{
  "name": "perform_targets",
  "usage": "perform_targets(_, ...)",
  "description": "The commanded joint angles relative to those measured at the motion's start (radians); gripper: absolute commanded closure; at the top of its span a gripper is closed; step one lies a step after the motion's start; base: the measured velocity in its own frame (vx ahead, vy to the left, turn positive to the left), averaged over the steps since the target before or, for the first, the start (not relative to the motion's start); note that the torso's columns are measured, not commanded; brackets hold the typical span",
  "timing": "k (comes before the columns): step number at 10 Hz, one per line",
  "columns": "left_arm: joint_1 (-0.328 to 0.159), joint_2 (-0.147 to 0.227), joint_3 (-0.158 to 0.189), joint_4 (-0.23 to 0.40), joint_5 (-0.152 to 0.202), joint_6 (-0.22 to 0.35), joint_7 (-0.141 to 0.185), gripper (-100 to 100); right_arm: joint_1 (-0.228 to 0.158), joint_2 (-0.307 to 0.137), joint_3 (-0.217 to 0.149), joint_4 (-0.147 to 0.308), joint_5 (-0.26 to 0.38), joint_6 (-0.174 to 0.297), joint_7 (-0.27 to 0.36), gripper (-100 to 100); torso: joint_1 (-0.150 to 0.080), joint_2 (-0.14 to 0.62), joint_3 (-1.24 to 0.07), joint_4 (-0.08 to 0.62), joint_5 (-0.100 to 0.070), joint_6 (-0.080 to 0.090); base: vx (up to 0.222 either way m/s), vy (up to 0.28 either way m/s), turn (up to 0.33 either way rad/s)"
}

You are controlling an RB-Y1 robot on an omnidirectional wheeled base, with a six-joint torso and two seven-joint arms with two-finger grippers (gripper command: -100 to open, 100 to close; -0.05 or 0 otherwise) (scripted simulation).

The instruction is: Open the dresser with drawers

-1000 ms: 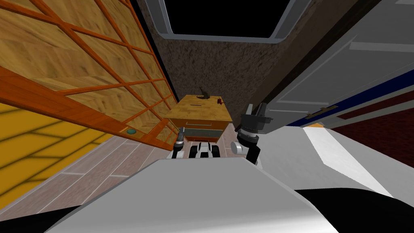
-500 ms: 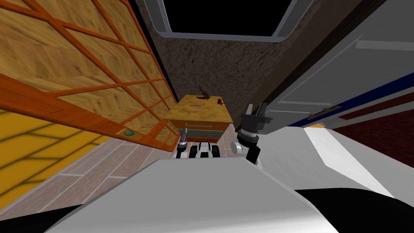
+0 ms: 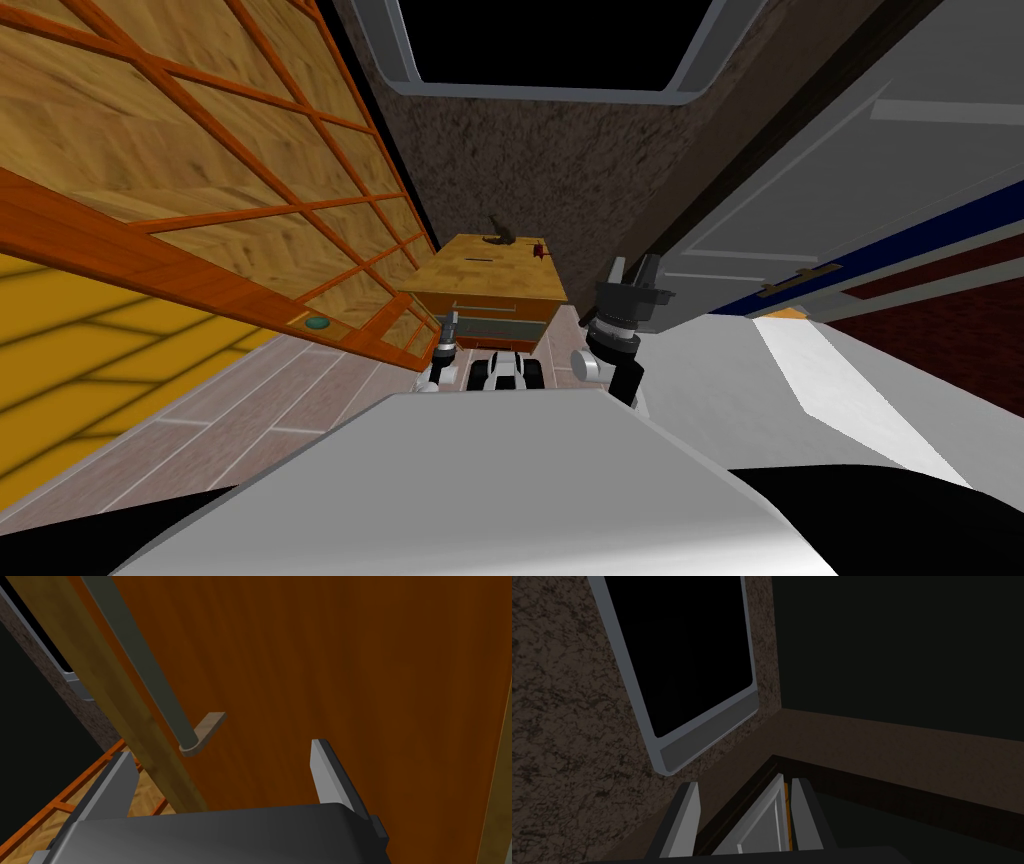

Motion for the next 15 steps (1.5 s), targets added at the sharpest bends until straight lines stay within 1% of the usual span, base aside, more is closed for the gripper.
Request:
perform_targets(1, -0.064, 0.055, -0.014, 0.056, 0.045, 0.005, 0.029, -100, 0.000, 0.000, 0.000, 0.000, 0.000, 0.000, 0.000, 0, 0.000, -0.001, -0.001, 0.000, 0.000, 0.000, -0.033, -0.105, 0.026)
perform_targets(4, -0.146, 0.123, -0.027, 0.139, 0.097, 0.001, 0.064, -100, 0.000, 0.000, 0.000, 0.000, 0.000, 0.000, 0.000, 0, 0.001, -0.002, -0.001, -0.001, 0.000, 0.000, -0.030, -0.093, 0.027)
perform_targets(5, -0.133, 0.105, -0.025, 0.130, 0.086, -0.005, 0.051, -100, 0.000, 0.000, 0.000, 0.000, 0.000, 0.000, 0.000, 0, 0.000, -0.002, -0.001, 0.000, 0.000, 0.000, -0.010, -0.044, 0.008)
perform_targets(6, -0.091, 0.077, -0.018, 0.083, 0.062, 0.004, 0.041, 100, 0.000, 0.000, 0.000, 0.000, 0.000, 0.000, 0.000, 0, 0.003, -0.002, -0.001, 0.000, 0.001, 0.000, 0.017, 0.056, -0.047)
perform_targets(7, -0.091, 0.077, -0.018, 0.083, 0.062, 0.004, 0.041, 100, 0.000, 0.000, 0.000, 0.000, 0.000, 0.000, 0.000, 0, 0.007, -0.002, -0.001, -0.001, 0.002, 0.000, 0.014, 0.078, -0.011)
perform_targets(8, -0.064, 0.055, -0.014, 0.056, 0.045, 0.005, 0.029, 100, 0.000, 0.000, 0.000, 0.000, 0.000, 0.000, 0.000, 0, 0.010, -0.009, -0.004, -0.004, 0.004, 0.001, 0.004, 0.065, -0.032)
perform_targets(13, 0.071, -0.058, 0.008, -0.082, -0.043, 0.011, -0.029, 100, 0.000, 0.000, 0.000, 0.000, 0.000, 0.000, 0.000, 0, 0.000, 0.000, 0.000, 0.000, 0.000, 0.000, 0.044, 0.103, -0.027)
perform_targets(15, 0.126, -0.104, 0.017, -0.138, -0.078, 0.014, -0.052, 100, 0.000, 0.000, 0.000, 0.000, 0.000, 0.000, 0.000, 0, -0.001, 0.001, 0.001, 0.000, 0.000, 0.000, 0.026, 0.092, -0.028)
